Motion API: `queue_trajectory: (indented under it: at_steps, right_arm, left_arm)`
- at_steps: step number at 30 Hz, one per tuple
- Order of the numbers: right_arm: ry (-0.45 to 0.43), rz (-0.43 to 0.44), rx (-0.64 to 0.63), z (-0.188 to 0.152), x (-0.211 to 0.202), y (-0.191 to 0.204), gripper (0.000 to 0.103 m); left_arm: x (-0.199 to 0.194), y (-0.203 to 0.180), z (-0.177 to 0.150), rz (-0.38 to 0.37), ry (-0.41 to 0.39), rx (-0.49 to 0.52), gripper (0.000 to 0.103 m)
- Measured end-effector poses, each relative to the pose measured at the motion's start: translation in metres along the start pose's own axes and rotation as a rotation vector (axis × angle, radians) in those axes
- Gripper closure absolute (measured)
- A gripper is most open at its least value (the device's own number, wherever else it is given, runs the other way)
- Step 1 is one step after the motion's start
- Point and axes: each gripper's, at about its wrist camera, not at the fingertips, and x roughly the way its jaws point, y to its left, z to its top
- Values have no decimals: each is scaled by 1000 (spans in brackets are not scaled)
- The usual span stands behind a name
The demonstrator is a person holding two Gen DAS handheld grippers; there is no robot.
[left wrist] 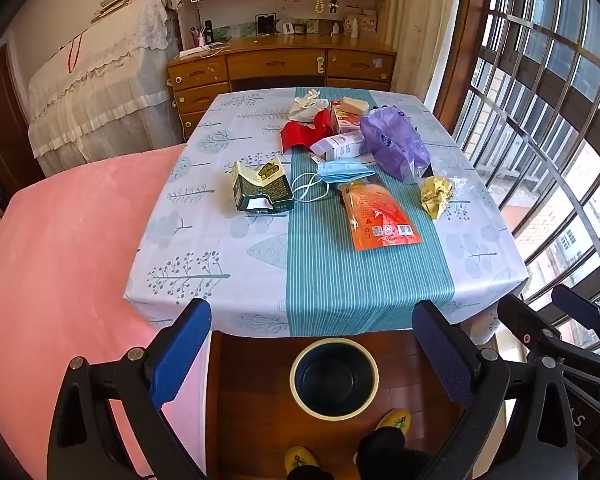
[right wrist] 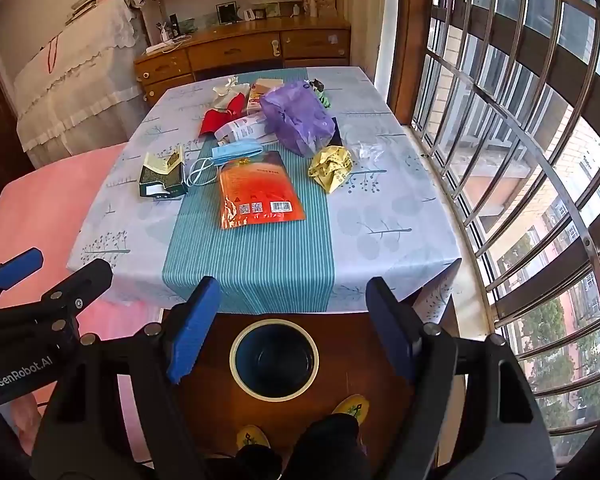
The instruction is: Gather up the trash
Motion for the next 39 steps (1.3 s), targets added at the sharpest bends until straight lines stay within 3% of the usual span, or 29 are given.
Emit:
queue_trajectory:
  at_steps: [39]
  right_arm:
    - [-8, -9, 4, 4, 10, 10, 29]
  left_arm:
    - [0, 10, 8, -51, -52, 22, 3]
